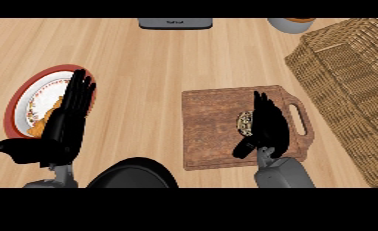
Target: Pick the cupcake from the cutting board and place it in the basket
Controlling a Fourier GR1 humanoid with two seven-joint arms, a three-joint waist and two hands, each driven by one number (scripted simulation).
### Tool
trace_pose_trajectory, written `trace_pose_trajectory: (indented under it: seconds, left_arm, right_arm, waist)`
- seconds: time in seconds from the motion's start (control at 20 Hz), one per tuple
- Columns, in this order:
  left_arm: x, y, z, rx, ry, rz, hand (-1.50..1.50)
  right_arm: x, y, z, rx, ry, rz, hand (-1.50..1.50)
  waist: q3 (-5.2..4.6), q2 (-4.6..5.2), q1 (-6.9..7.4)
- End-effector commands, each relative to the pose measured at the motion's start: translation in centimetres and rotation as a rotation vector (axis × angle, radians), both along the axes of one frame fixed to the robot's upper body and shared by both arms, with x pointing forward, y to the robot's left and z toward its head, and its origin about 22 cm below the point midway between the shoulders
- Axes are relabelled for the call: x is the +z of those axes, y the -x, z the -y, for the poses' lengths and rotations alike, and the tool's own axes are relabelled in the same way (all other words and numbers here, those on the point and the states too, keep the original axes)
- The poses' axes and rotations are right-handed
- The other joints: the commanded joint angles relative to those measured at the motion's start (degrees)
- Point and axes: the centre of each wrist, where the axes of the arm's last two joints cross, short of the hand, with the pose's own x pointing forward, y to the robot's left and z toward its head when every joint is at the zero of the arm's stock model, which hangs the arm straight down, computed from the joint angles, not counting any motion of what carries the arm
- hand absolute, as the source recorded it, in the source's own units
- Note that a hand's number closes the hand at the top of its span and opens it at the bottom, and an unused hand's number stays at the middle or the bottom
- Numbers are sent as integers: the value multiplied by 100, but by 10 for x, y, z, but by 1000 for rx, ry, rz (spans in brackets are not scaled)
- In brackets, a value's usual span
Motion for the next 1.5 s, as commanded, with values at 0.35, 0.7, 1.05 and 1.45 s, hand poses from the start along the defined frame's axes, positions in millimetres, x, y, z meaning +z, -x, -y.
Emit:
trace_pose_trajectory:
  seconds: [0.35,0.7,1.05,1.45]
  left_arm:
    - [0,-1,16,-13,1,17,0]
    - [-3,-3,3,3,2,-8,0]
    - [7,-13,16,-12,-5,-3,0]
    - [12,-9,20,-73,-12,54,0]
  right_arm:
    - [-17,-7,3,51,-11,-53,150]
    - [-22,-7,-8,157,63,-63,150]
    - [-19,-59,-13,41,94,-32,150]
    - [4,-113,88,-601,125,22,150]
  waist:
    - [0,0,-2]
    - [-1,-1,-6]
    - [3,37,77]
    - [21,283,523]
